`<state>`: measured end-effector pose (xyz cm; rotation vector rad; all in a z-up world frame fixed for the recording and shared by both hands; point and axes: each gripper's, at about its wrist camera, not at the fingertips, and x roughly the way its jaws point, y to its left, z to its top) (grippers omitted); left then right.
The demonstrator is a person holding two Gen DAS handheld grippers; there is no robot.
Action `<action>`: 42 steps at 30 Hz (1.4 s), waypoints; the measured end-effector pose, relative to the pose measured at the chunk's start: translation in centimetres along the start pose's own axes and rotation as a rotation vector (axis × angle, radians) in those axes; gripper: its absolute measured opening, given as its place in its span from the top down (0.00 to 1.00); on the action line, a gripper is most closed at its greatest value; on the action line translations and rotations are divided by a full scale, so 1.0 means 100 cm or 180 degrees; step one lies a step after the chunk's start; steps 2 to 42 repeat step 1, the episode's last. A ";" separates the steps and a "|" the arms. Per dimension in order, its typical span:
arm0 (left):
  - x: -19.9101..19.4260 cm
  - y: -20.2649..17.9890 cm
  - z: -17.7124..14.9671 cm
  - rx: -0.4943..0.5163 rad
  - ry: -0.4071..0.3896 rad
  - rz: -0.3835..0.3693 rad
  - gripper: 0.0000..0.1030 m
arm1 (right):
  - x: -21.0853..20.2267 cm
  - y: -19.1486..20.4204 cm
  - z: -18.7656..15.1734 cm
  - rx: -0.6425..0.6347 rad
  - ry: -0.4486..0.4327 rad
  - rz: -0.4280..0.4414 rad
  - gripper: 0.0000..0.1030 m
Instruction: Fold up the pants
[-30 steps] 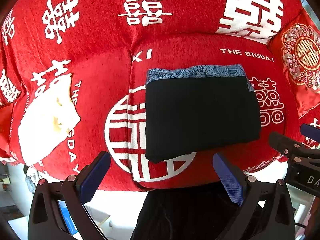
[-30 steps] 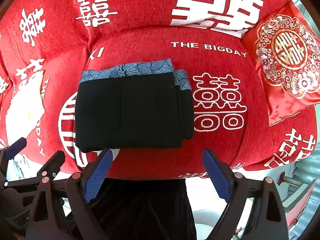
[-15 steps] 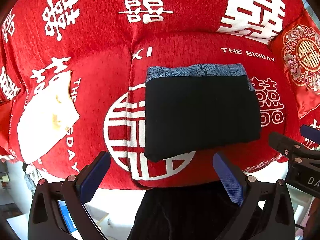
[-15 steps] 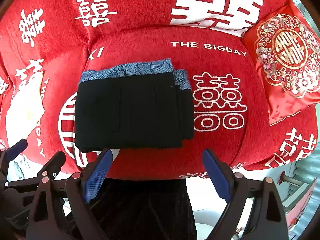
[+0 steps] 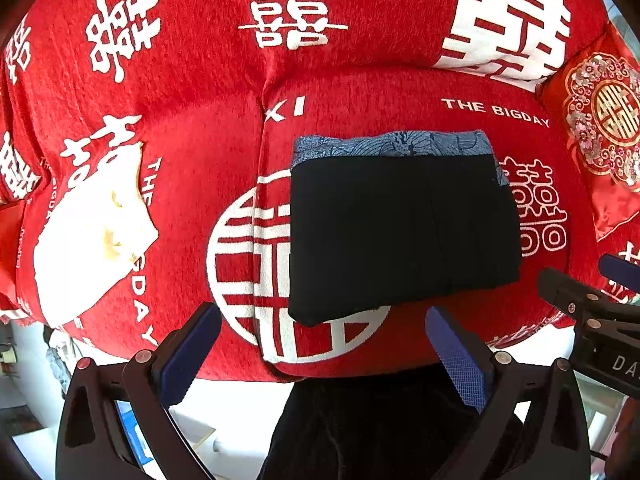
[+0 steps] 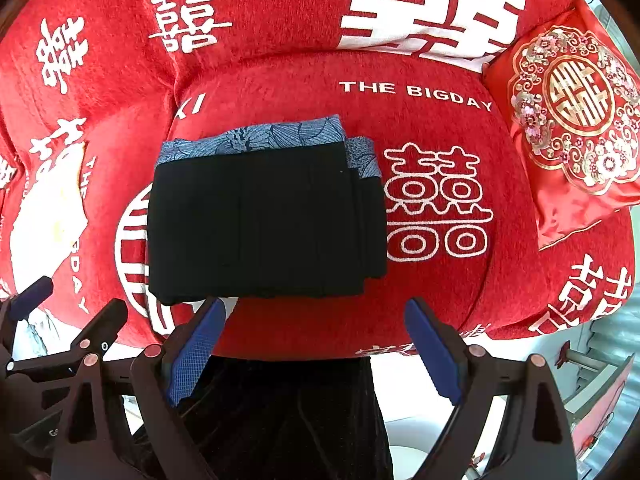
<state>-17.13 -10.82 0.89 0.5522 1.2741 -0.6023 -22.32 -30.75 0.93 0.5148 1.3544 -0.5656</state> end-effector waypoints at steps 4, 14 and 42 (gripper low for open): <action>0.000 0.000 0.000 0.0004 0.0002 -0.0006 0.00 | 0.000 0.000 0.001 -0.0001 0.0002 -0.0003 0.10; 0.000 0.000 0.000 0.0004 0.0002 -0.0006 0.00 | 0.000 0.000 0.001 -0.0001 0.0002 -0.0003 0.10; 0.000 0.000 0.000 0.0004 0.0002 -0.0006 0.00 | 0.000 0.000 0.001 -0.0001 0.0002 -0.0003 0.10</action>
